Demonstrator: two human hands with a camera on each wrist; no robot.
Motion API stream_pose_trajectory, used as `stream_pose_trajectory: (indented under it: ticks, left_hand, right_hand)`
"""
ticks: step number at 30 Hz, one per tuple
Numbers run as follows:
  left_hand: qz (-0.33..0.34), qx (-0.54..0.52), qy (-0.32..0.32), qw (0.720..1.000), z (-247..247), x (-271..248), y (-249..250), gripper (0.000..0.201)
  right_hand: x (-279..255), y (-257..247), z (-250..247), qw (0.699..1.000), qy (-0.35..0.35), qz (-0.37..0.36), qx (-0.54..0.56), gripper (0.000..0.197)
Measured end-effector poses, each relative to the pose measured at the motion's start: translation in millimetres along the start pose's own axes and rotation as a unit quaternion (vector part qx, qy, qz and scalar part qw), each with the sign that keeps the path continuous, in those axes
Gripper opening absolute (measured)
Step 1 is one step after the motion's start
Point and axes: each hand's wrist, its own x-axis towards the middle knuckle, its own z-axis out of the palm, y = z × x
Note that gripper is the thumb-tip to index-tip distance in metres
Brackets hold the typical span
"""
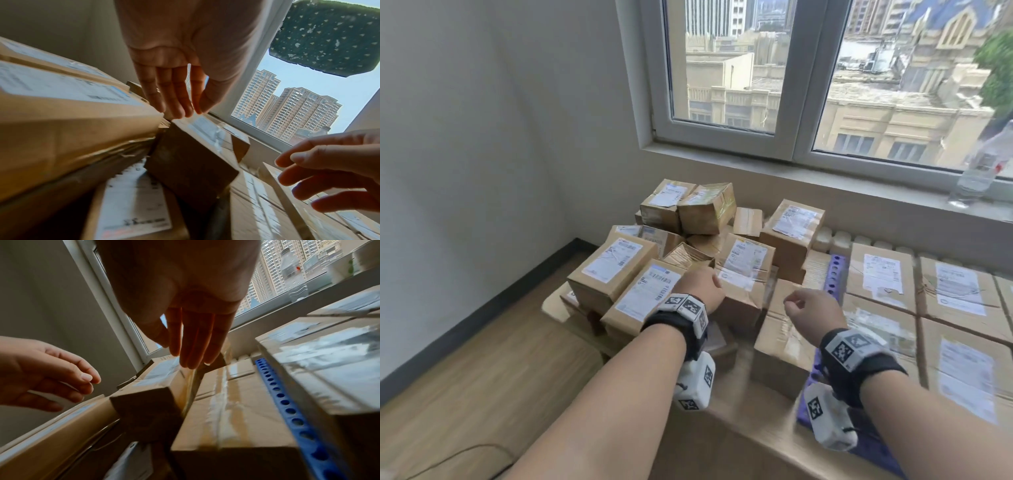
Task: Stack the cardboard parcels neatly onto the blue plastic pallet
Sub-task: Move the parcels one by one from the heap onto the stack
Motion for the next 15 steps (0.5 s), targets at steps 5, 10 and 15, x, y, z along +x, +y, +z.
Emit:
stream_pose_trajectory:
  ticks: [5, 10, 15]
  left_hand:
    - [-0.024, -0.008, 0.019, 1.0, -28, 13, -59, 0.015]
    - [-0.061, -0.002, 0.046, 0.997, -50, 23, -100, 0.013]
    - [-0.084, -0.005, 0.028, 0.996, -55, 30, -119, 0.026]
  right_hand:
    - [0, -51, 41, 1.0, -0.018, -0.007, 0.012, 0.016]
    - [3, -91, 69, 0.999, -0.047, -0.006, 0.024, 0.016]
    - [9, -110, 95, 0.988, -0.148, 0.028, 0.036, 0.025]
